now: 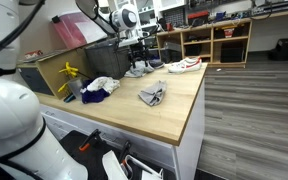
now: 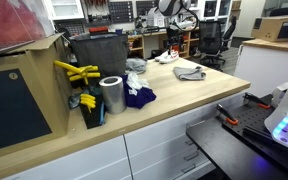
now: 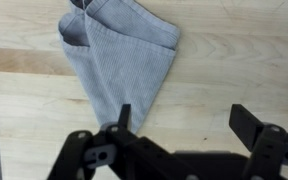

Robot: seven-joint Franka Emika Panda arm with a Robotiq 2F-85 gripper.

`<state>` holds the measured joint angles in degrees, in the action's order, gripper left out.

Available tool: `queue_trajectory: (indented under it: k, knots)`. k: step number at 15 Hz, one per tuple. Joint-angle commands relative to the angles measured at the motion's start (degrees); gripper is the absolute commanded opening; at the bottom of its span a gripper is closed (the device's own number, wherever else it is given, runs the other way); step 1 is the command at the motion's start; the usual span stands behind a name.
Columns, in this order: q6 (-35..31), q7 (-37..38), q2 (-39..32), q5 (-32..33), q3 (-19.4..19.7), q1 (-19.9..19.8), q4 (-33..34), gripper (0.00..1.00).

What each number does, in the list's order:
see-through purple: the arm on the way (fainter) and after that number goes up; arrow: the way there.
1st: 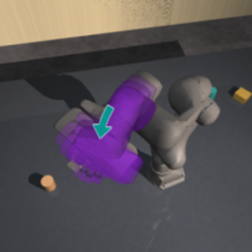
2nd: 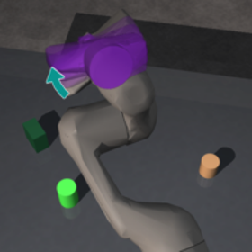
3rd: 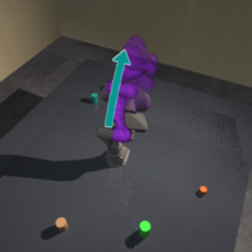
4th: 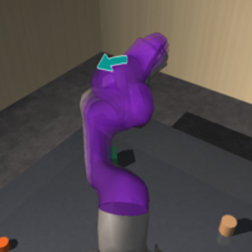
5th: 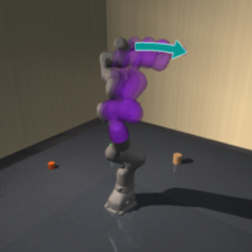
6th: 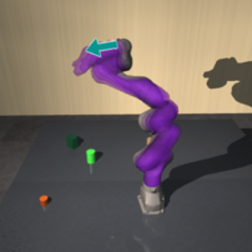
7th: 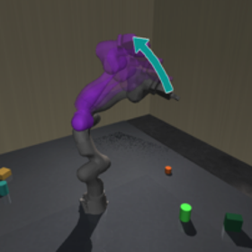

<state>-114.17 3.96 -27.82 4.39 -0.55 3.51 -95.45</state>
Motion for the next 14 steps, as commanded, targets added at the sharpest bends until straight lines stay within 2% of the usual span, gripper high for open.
queue_trajectory:
  k: [1,8,14]
  knots:
    - [0.19,0.01,0.52,-0.02,-0.01,0.01,-0.51,1.00]
    - [-0.06,0.32,1.32,0.80,0.25,0.23,-1.46,1.00]
    - [-1.36,0.76,3.33,-0.88,0.45,-0.78,-5.93,1.00]
